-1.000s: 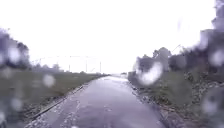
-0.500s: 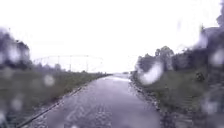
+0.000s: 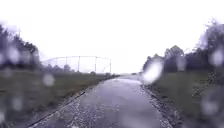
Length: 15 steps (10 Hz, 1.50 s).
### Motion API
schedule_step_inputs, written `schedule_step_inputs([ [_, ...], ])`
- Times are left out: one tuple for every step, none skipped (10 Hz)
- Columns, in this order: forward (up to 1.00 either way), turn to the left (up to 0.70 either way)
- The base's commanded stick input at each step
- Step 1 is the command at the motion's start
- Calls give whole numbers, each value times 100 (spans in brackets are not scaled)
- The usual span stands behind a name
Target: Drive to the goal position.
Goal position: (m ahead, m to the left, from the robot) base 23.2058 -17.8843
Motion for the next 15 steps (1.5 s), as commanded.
schedule_step_inputs([
  [68, 0],
  [69, 0],
  [68, 0],
  [68, -3],
  [69, -11],
  [69, -14],
  [69, -14],
  [70, -10],
  [70, -6],
  [70, -1],
  [70, 0],
  [70, 0],
  [69, 0],
  [69, 0],
  [68, 0],
])
